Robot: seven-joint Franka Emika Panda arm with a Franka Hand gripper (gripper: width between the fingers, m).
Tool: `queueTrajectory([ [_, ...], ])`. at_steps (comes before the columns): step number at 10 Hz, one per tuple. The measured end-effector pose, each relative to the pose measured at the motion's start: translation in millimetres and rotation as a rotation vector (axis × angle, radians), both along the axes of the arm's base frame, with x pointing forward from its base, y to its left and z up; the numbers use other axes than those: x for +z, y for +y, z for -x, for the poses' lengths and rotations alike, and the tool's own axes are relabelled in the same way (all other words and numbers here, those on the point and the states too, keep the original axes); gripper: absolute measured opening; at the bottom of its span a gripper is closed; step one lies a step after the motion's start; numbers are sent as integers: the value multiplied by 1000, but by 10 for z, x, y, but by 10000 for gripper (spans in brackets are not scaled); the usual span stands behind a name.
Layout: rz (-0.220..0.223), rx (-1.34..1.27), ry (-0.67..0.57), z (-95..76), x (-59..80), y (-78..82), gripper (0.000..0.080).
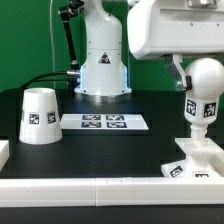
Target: Assemble lamp
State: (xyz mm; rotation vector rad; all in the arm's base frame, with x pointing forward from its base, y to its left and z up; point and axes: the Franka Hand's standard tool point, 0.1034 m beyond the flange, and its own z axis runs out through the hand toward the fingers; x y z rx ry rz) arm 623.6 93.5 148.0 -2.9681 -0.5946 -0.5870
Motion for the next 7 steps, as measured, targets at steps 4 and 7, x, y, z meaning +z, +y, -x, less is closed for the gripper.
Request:
queueTrajectory([
  [4, 1, 2, 7, 29, -92, 19, 580],
  [7, 0, 4, 18, 48, -177, 37, 580],
])
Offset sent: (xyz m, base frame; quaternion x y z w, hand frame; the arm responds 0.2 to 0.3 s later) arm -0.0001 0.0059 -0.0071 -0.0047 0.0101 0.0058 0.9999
